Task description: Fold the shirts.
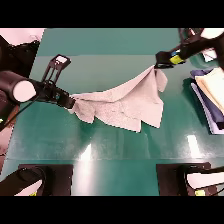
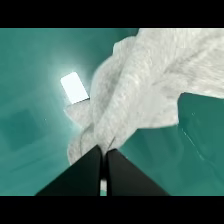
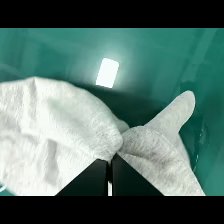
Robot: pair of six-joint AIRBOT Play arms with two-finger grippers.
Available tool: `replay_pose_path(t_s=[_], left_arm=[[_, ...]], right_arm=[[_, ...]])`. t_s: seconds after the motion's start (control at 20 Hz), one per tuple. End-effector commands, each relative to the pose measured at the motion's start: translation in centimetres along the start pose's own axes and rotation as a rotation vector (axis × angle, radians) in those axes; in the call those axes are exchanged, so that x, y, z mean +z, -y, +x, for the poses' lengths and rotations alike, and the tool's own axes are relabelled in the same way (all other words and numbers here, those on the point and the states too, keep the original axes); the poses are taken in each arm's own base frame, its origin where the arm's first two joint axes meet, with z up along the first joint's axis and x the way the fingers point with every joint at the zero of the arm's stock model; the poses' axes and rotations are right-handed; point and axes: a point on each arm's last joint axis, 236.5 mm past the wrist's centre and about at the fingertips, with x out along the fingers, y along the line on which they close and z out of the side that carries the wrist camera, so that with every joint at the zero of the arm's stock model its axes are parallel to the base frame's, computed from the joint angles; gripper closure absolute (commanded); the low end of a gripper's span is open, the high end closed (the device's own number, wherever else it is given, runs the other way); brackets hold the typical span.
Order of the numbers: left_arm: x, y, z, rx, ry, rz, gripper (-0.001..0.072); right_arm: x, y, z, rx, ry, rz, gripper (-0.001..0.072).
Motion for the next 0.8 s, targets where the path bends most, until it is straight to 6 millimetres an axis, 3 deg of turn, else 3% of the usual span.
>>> replay_pose_path(t_s=[0.0,0.05,0.1,0.15,0.25,0.35,0.45,0.55,0.75], left_arm=[[0.3,-0.6,1.9,0.027,0.05,-0.027,0.0681],[0.3,-0.6,1.9,0.027,0.05,-0.026,0.0682],[0.3,-0.6,1.9,0.027,0.049,-0.026,0.0681],[0.3,-0.6,1.9,0.027,0.05,-0.026,0.0681],[0.3,-0.6,1.9,0.027,0.047,-0.027,0.0681],[0.2,-0.5,1.9,0.024,0.045,-0.035,0.0681],[0.1,-0.5,2.0,0.023,0.04,-0.035,0.0681],[0.1,-0.4,2.0,0.02,0.039,-0.037,0.0681],[0.1,-0.4,2.0,0.019,0.04,-0.039,0.0681]], right_arm=[[2.1,1.5,4.8,-0.004,0.047,0.028,0.068],[2.1,2.1,4.8,-0.009,0.045,0.038,0.046],[1.7,2.8,4.4,-0.015,0.027,0.051,0.0101],[0.9,3.9,3.6,-0.025,-0.001,0.068,0.0062],[-1.1,6.0,1.8,-0.038,-0.078,0.09,0.0194],[-3.8,7.8,0.5,-0.048,-0.141,0.124,0.0204],[-7.7,9.1,0.1,-0.053,-0.213,0.188,0.0206],[-12.4,9.8,0.7,-0.055,-0.274,0.252,0.0285],[-21.9,9.7,3.3,-0.058,-0.348,0.355,0.0285]])
